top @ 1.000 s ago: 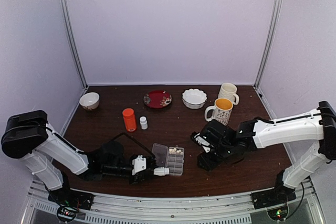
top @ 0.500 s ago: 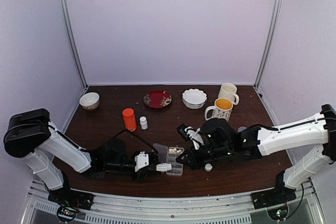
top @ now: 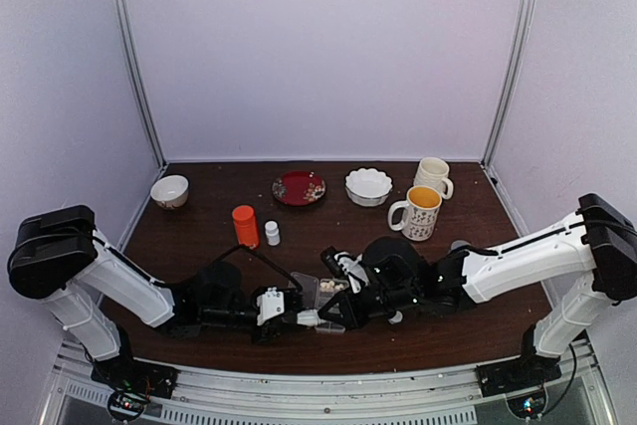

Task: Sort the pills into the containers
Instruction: Pour the pill into the compartment of the pill container.

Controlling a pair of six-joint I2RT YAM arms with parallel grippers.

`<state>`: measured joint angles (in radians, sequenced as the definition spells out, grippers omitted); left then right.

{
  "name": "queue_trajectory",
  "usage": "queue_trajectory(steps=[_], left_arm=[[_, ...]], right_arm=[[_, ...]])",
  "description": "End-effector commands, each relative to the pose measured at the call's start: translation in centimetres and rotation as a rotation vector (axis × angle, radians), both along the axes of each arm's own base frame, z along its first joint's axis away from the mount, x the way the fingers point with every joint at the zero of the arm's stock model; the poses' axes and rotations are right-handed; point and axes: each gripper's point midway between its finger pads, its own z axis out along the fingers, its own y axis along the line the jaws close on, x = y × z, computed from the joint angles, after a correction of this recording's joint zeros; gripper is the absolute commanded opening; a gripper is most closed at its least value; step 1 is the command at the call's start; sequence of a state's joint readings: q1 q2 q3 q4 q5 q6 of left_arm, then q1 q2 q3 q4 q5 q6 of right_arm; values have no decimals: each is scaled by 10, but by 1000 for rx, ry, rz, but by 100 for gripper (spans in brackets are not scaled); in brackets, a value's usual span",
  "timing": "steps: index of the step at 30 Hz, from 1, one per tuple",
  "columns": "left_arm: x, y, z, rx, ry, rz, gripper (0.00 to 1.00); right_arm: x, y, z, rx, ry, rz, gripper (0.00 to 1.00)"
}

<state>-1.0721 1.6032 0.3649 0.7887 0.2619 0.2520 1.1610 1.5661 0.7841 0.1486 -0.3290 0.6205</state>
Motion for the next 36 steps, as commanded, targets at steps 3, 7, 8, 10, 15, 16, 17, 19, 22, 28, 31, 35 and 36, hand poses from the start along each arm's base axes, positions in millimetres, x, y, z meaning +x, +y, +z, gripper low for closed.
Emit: queue_trajectory(steps=[3, 7, 8, 10, 15, 16, 17, 19, 22, 28, 31, 35, 36], left_arm=[[8, -4, 3, -13, -7, 21, 5], [8, -4, 2, -9, -5, 20, 5], [8, -4, 2, -11, -7, 22, 5], [8, -3, 2, -12, -8, 22, 5], [8, -4, 1, -12, -6, 24, 4], [9, -4, 1, -12, -7, 25, 4], [8, -4, 1, -12, -7, 24, 4], [9, -4, 1, -11, -6, 24, 4], [9, -4, 1, -12, -8, 25, 4], [8, -4, 1, -12, -5, 19, 4], [8, -4, 1, -12, -6, 20, 4], [7, -4, 1, -12, -5, 17, 4], [7, -5, 2, -14, -5, 15, 4]], right_arm=[[14, 10, 2, -17, -15, -60, 0], [12, 13, 5, -5, -19, -45, 0], [11, 13, 6, 3, -22, -42, 0], [11, 14, 7, 15, -26, -41, 0], [7, 13, -22, -116, 14, -21, 0], [6, 14, -23, -126, 13, -9, 0], [6, 15, -21, -119, 9, -8, 0], [6, 14, -13, -76, -1, -23, 0], [9, 15, -8, -59, -9, -36, 0], [6, 19, 4, 21, -15, -28, 0], [6, 15, -12, -53, 0, -30, 0], [3, 9, -37, -193, 18, -2, 0], [4, 9, -35, -189, 12, -3, 0]])
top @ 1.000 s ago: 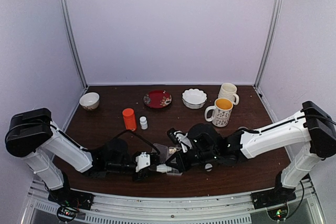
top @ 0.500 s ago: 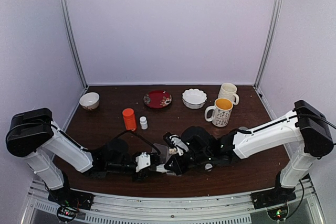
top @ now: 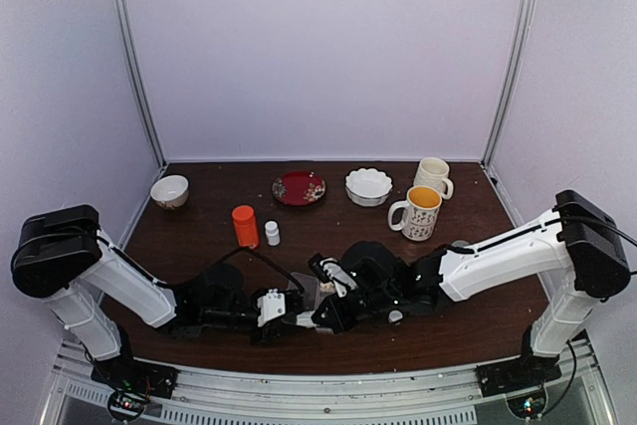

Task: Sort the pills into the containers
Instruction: Pour the pill into the compartment of the pill container.

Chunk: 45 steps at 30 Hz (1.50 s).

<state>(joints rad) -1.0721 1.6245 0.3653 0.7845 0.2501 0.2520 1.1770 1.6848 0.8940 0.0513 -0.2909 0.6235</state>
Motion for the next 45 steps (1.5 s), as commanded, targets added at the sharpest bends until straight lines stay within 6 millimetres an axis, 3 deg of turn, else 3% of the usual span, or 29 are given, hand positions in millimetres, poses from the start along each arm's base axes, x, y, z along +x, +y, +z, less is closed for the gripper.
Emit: queue_trajectory(steps=[1, 8, 10, 16, 19, 26, 29, 33, 35, 45], left_arm=[[6, -7, 10, -38, -12, 4, 4], [6, -7, 10, -36, -13, 4, 3], [6, -6, 10, -35, -13, 5, 3], [6, -7, 10, -37, -12, 0, 3], [6, -7, 10, -36, -13, 1, 3], [5, -7, 10, -34, -13, -2, 2], [5, -7, 10, -35, -13, -3, 2], [5, -7, 10, -33, -11, -3, 2], [5, -7, 10, -33, -13, -4, 2], [5, -7, 9, -33, -14, -6, 2]], right_arm=[[-1, -4, -6, -70, -16, 11, 0], [4, 5, 34, 73, -74, 3, 0], [3, 7, 28, 81, -61, 4, 0], [-4, 0, -16, -84, 11, 29, 0], [0, -2, -4, -63, -22, 14, 0], [9, 4, 46, 52, -100, -2, 0], [10, 5, 44, 62, -99, -9, 0], [4, 8, 10, -45, -31, 24, 0], [3, 8, 7, -51, -24, 27, 0], [12, 8, 46, 24, -102, 1, 0]])
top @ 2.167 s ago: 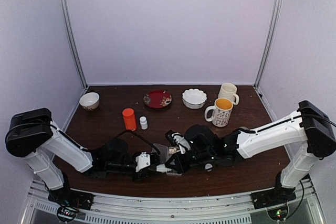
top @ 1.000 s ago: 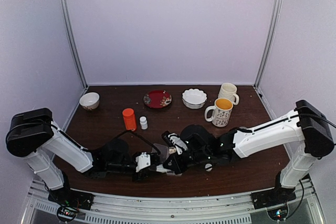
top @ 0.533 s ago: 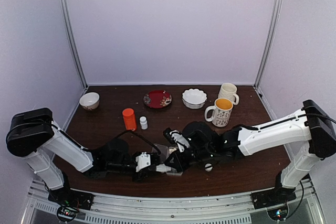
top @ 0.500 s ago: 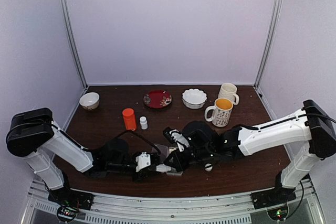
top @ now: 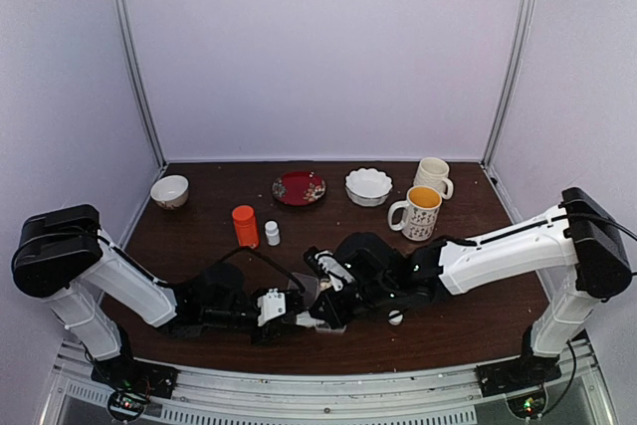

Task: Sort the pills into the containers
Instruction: Pour the pill into the compartment of the pill container.

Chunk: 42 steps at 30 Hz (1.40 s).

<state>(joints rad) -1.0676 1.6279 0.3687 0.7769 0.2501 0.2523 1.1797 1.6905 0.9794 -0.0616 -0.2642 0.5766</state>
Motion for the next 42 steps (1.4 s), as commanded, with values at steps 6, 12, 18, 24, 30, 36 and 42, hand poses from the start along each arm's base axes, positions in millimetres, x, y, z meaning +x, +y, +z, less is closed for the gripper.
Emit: queue_trajectory(steps=[6, 12, 18, 24, 30, 36, 42], left_arm=[[1, -8, 12, -46, -20, -22, 2], [-1, -11, 15, -50, -18, -40, 1], [0, -13, 16, -56, -16, -44, 1], [-1, -14, 17, -54, -14, -46, 1], [-1, -15, 17, -53, -14, -47, 0], [-1, -14, 16, -52, -13, -43, 0], [0, -14, 17, -53, -15, -37, 0]], right_arm=[[8, -1, 38, 68, -80, -17, 0], [6, -6, 34, 61, -74, -20, 0], [4, -12, 31, 51, -74, -25, 0], [4, -15, 31, 50, -79, -25, 0], [-3, -6, -4, -27, -4, 16, 0], [-2, -8, -6, -42, -1, 13, 0], [4, -9, 22, 22, -52, 0, 0]])
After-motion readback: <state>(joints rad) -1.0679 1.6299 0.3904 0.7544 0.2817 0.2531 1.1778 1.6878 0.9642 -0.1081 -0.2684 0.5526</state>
